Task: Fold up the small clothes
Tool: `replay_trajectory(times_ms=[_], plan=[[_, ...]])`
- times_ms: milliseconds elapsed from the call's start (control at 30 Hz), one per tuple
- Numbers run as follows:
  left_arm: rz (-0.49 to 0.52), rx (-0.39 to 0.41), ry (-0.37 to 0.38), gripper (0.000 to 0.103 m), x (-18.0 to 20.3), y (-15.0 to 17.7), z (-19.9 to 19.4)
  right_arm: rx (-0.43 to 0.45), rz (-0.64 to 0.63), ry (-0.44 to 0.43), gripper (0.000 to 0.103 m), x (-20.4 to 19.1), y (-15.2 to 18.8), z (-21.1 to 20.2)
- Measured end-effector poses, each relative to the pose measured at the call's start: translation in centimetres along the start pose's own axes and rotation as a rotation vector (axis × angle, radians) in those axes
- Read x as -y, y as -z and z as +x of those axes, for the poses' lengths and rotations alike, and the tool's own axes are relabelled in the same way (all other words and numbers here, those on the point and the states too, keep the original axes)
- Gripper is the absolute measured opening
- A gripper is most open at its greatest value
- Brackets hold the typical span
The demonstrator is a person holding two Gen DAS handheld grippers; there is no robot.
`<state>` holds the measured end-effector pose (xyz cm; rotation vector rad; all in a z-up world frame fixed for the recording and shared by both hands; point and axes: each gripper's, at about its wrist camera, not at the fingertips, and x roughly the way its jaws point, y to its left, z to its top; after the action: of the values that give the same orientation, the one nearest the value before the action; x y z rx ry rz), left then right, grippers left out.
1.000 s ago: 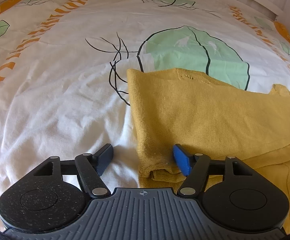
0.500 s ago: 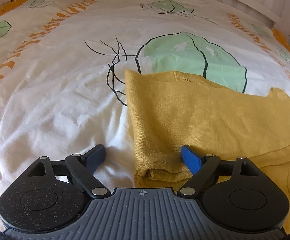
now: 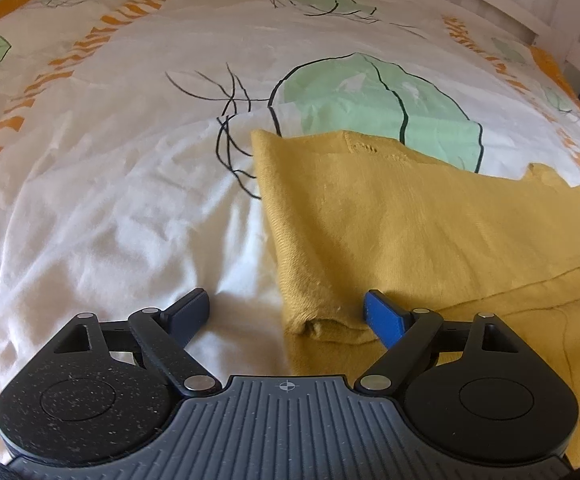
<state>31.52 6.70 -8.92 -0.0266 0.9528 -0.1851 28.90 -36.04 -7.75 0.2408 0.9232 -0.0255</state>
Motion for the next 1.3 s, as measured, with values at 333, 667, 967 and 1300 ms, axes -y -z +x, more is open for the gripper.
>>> replay_trajectory(times_ms=[333,667,967,1300], plan=[[-0.020,-0.004,-0.018,0.084,-1.3,1.1,-1.0,-0.049,0.061,0.000,0.103,0.6,1.3,-2.3],[-0.110,-0.012,-0.037,0.083,-1.1,3.2,-4.9,-0.074,0.174,-0.121,0.103,0.5,5.5,-9.6],[-0.099,0.024,0.040,0.083,0.5,8.9,-12.3,-0.098,0.098,-0.135,0.103,1.1,10.1,-15.9],[-0.032,-0.016,0.069,0.083,1.6,15.5,-17.0,-0.168,0.073,-0.159,0.103,2.2,15.0,-19.5]])
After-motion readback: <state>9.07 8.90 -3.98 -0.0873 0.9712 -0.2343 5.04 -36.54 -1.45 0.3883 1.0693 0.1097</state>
